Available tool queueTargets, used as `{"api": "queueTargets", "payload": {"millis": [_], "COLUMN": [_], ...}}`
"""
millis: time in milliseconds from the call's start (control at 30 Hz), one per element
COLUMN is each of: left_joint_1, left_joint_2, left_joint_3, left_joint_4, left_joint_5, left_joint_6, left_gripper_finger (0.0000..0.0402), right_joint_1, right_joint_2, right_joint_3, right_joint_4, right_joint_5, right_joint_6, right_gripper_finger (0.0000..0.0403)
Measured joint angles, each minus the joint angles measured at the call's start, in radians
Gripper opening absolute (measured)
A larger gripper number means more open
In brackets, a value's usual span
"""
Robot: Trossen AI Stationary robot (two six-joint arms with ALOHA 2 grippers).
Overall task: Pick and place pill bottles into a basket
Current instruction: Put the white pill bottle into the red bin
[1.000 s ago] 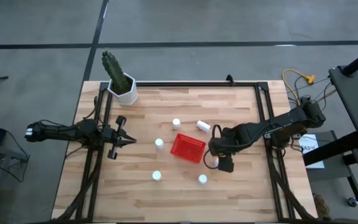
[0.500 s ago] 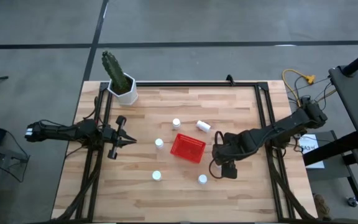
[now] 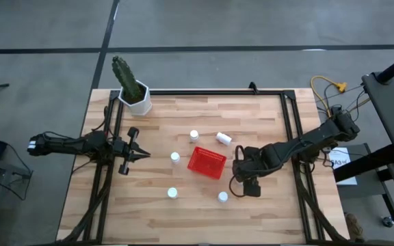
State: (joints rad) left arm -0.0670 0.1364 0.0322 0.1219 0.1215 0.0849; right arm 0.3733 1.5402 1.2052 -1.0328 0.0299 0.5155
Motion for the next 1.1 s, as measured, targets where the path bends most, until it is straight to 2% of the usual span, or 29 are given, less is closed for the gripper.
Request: {"api": "queueTargets", "payload": {"millis": [1100], "left_joint_1": [0.0], "left_joint_2": [0.0], "left_joint_3": [0.0], "left_joint_4": [0.0], "left_joint_5": [0.0], "left_joint_6": [0.0], "left_gripper_finger": [0.001], "right_joint_1": [0.0], "right_joint_2": [0.0], "right_joint_3": [-0.136], "right_joint_4": [0.164], "right_joint_5": [0.026], "right_joint_6": [-0.052], "right_gripper_finger": [0.0242]}}
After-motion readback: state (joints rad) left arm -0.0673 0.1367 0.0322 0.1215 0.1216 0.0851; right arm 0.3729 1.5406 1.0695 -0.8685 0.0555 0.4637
